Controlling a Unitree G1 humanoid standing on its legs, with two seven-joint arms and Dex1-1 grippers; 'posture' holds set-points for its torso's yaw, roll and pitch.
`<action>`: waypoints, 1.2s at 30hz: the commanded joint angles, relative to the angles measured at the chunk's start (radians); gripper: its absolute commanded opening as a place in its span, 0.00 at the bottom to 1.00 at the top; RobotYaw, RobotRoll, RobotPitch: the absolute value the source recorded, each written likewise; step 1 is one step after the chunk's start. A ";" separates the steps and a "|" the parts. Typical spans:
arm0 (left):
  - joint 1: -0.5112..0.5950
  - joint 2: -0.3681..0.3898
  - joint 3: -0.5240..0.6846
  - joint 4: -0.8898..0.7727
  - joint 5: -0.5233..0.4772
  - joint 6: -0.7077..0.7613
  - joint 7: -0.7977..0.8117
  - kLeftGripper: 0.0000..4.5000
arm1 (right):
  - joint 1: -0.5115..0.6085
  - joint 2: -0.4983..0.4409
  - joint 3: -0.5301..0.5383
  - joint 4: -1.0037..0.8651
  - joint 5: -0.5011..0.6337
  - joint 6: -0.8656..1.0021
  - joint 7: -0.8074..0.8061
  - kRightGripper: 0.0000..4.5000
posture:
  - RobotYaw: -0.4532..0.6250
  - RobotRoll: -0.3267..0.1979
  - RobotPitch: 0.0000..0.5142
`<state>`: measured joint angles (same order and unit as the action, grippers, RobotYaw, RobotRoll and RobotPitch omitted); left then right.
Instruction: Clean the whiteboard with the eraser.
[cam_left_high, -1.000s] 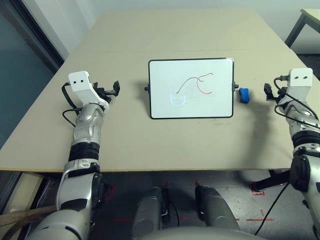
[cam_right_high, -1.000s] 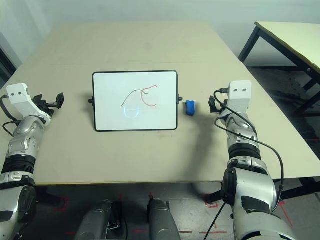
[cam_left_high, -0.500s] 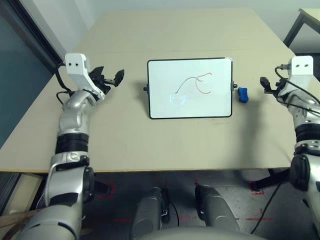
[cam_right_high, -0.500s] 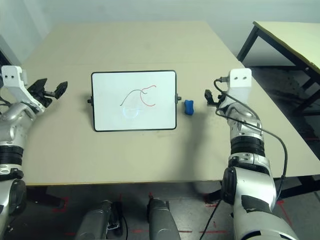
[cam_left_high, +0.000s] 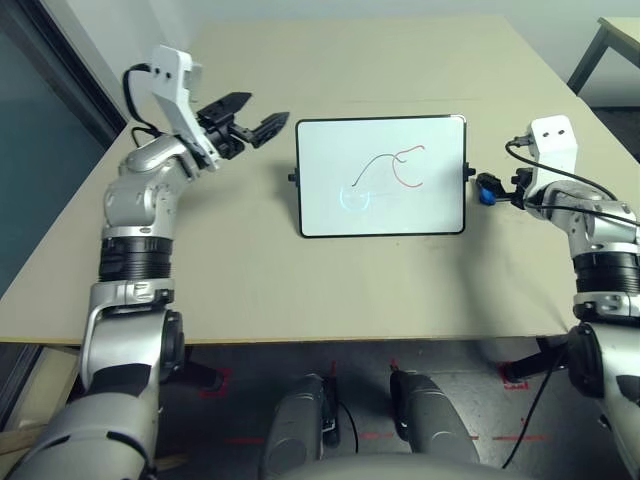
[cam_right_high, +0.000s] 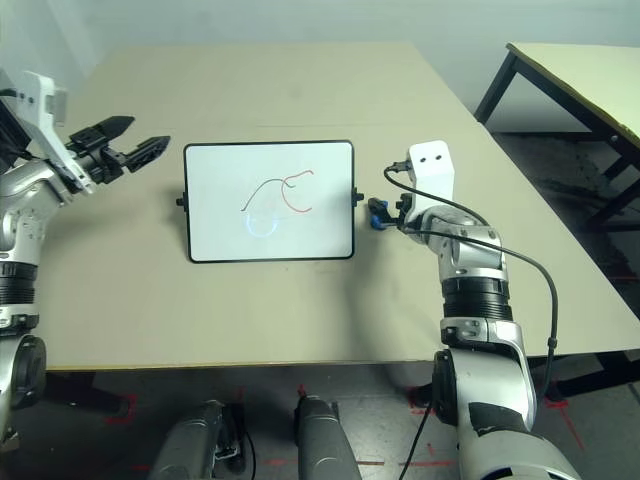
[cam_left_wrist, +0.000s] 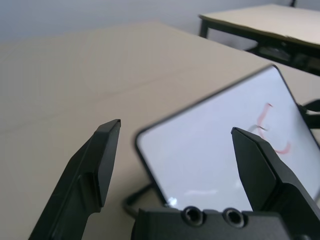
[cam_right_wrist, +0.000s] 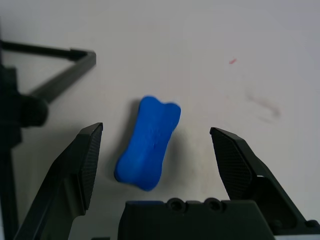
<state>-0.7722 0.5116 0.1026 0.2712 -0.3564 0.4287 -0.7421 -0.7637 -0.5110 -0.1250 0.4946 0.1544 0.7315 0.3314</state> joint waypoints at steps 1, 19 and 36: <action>0.040 -0.011 -0.037 -0.063 -0.001 0.045 -0.013 1.00 | -0.020 0.011 0.018 0.070 -0.024 -0.033 0.002 0.99 | 0.30 0.62 0.26; 0.099 -0.028 -0.052 -0.205 -0.015 0.162 0.016 1.00 | -0.070 0.017 0.019 0.225 -0.058 -0.130 -0.017 0.36 | 0.31 0.62 0.28; 0.075 -0.051 -0.069 -0.179 0.000 0.156 0.014 1.00 | -0.240 -0.060 0.018 0.033 -0.015 -0.005 0.043 0.11 | 0.28 0.62 0.24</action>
<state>-0.6929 0.4585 0.0512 0.0835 -0.3611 0.5821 -0.7228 -0.9930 -0.5792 -0.1284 0.5626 0.1214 0.6777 0.3416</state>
